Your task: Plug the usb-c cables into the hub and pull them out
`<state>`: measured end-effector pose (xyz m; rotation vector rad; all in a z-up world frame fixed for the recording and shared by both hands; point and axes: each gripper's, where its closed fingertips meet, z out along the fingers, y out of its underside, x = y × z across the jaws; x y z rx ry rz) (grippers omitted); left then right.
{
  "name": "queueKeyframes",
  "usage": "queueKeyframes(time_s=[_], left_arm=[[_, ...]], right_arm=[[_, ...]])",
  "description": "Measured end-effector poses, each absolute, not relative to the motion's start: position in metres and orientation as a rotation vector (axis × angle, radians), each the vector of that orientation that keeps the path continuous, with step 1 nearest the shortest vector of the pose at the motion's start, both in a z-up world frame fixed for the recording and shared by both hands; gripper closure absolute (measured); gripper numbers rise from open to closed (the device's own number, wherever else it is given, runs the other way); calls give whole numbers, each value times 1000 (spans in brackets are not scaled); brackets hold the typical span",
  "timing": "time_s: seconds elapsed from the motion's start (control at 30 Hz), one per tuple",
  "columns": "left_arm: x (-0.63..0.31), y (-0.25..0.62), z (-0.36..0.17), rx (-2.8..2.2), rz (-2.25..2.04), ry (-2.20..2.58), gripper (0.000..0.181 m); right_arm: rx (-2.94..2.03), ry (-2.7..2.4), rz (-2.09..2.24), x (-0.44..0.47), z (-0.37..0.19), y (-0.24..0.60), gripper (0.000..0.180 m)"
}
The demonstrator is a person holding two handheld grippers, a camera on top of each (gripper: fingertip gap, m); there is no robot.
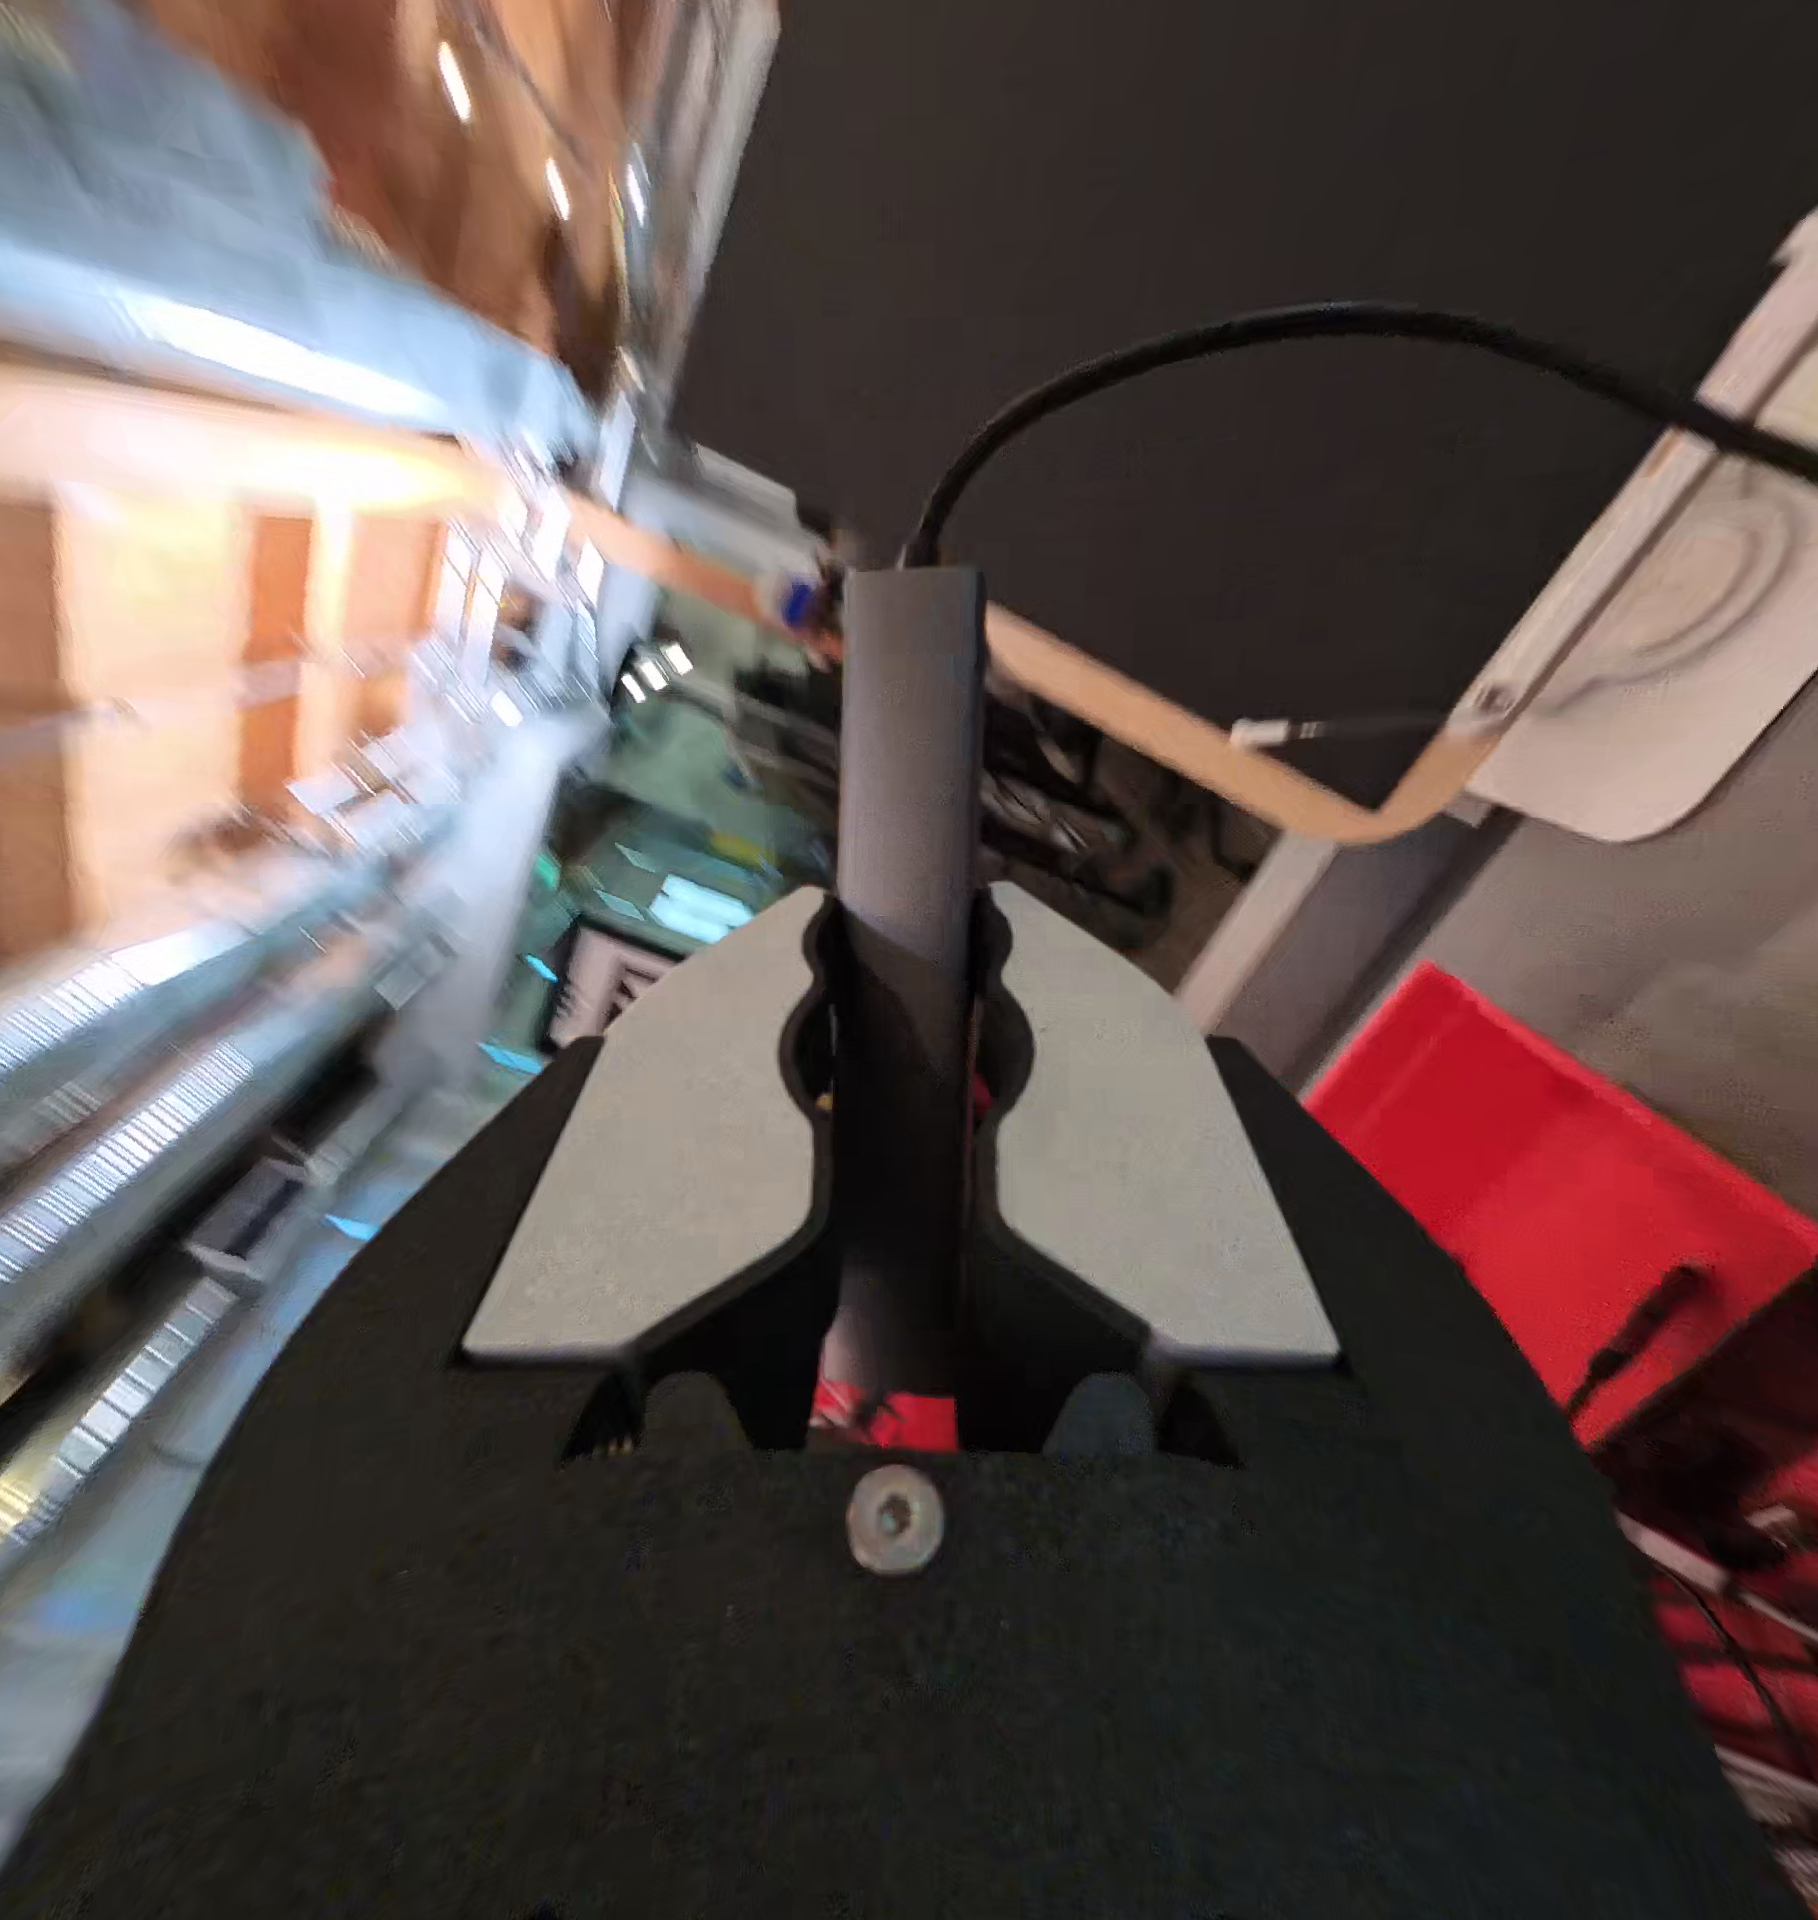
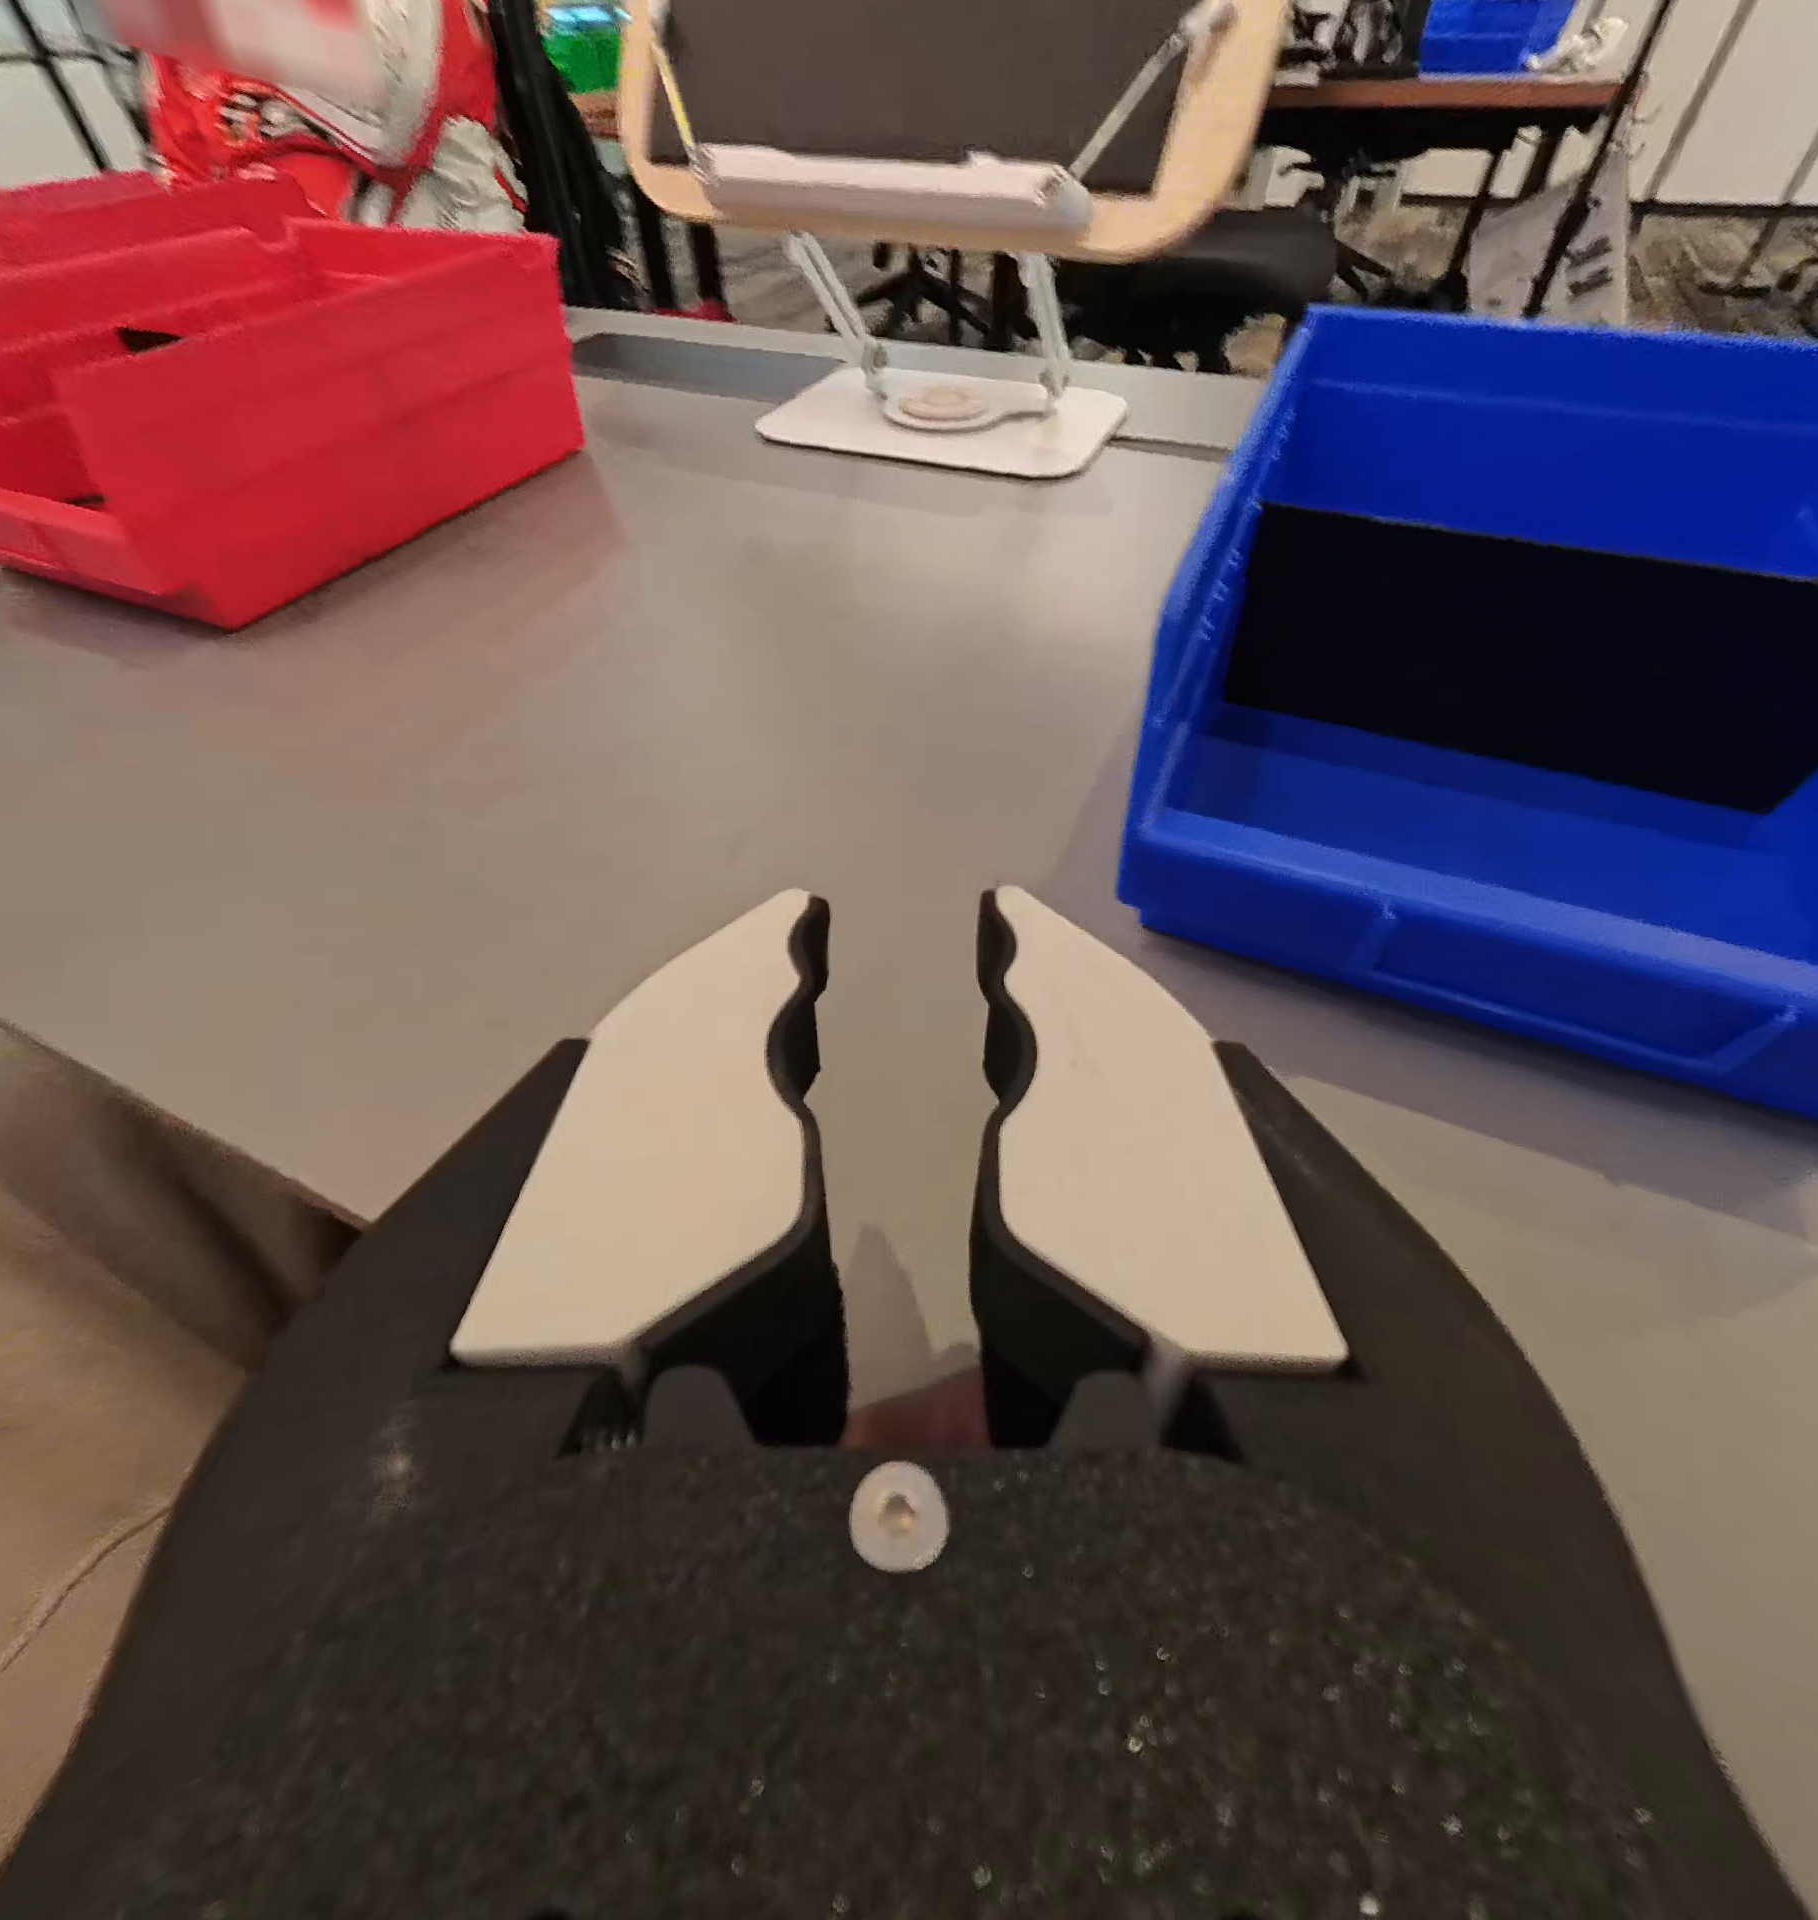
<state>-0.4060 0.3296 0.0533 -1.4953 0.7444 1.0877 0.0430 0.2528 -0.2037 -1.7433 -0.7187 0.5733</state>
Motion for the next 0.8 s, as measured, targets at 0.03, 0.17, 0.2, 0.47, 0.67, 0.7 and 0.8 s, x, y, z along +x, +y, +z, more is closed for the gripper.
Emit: queueKeyframes(time_s=[0.03, 0.17, 0.2, 0.47, 0.67, 0.7, 0.8], left_arm=[[-380, 323, 52, -1403, 1134, 815, 157], [-278, 295, 15, -1020, 1267, 1080, 158], [-259, 289, 0, -940, 1305, 1134, 158], [-171, 263, -70, -664, 1258, 1233, 158], [-143, 251, -83, -572, 1202, 1215, 157], [-141, 248, -82, -563, 1194, 1206, 157], [-140, 240, -85, -544, 1176, 1199, 157]], right_arm=[[-1723, -743, 625, 37, -200, 246, 152], [-1876, -883, 1086, 0, -203, 207, 144], [-1923, -926, 1182, -7, -202, 199, 142], [-1632, -1194, 1141, -55, -126, 222, 134], [-1166, -1293, 1041, -91, -83, 227, 140], [-1163, -1341, 1027, -95, -89, 228, 138], [-1102, -1395, 1014, -106, -98, 224, 138]])
